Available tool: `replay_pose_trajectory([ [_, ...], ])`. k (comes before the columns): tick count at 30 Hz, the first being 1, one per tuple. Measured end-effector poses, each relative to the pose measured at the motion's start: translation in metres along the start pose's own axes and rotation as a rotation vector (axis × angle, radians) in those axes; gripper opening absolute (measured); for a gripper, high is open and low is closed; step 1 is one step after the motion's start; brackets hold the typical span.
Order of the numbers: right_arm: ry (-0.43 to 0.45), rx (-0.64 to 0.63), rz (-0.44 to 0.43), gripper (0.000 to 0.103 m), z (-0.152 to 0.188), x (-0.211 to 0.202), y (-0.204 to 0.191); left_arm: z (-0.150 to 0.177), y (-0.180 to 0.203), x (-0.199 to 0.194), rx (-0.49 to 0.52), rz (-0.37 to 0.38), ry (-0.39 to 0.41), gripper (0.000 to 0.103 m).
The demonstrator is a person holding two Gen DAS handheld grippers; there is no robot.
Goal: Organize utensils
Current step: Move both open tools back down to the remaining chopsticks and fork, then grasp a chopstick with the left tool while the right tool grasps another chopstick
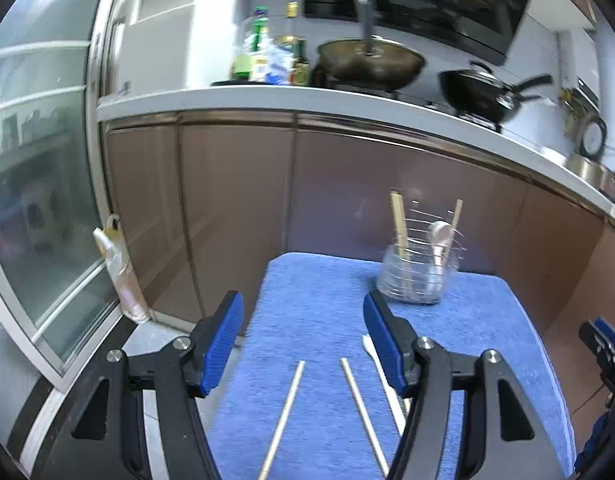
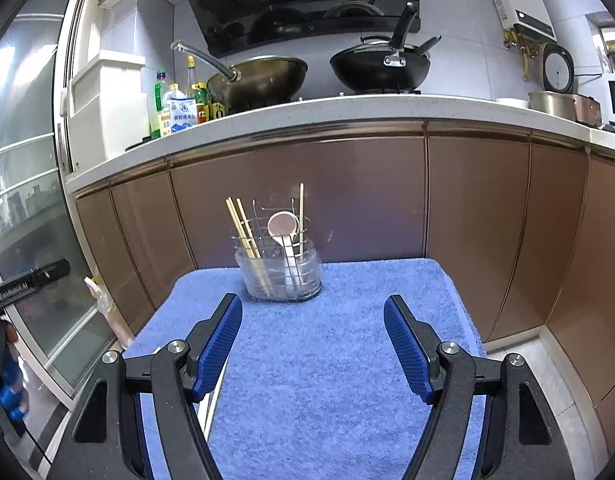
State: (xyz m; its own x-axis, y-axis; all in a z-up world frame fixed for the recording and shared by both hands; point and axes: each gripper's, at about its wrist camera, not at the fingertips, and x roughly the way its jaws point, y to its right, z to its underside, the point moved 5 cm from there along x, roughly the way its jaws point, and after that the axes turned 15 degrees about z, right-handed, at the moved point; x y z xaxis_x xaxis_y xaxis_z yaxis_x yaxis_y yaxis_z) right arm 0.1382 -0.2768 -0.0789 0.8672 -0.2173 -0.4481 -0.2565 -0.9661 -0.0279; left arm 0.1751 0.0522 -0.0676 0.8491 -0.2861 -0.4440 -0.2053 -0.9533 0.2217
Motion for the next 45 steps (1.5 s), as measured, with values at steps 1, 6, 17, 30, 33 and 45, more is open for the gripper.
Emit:
replay_pose_trajectory([
  [1,-0.007,-0.007,0.003,0.072,0.002,0.002,0.001,-0.001,-0.011,-0.002,-0.019,-0.014,-0.002,0.061],
  [6,-0.041,-0.021,-0.001,0.067,0.008,0.012,0.001,0.003,-0.05,0.004,-0.112,-0.006,-0.075,0.06],
  [17,-0.262,-0.119,-0.159,0.043,0.026,0.06,-0.047,0.041,-0.037,0.072,-0.214,0.19,-0.371,0.06],
  [30,-0.556,-0.299,-0.339,0.027,0.066,0.127,-0.131,0.09,-0.003,0.178,-0.225,0.23,-0.681,0.046],
  [33,-0.612,-0.314,-0.352,0.025,0.075,0.145,-0.141,0.099,0.0,0.198,-0.226,0.217,-0.73,0.041],
  [45,-0.711,-0.392,-0.357,0.021,0.094,0.187,-0.171,0.122,0.008,0.233,-0.228,0.212,-0.863,0.024],
])
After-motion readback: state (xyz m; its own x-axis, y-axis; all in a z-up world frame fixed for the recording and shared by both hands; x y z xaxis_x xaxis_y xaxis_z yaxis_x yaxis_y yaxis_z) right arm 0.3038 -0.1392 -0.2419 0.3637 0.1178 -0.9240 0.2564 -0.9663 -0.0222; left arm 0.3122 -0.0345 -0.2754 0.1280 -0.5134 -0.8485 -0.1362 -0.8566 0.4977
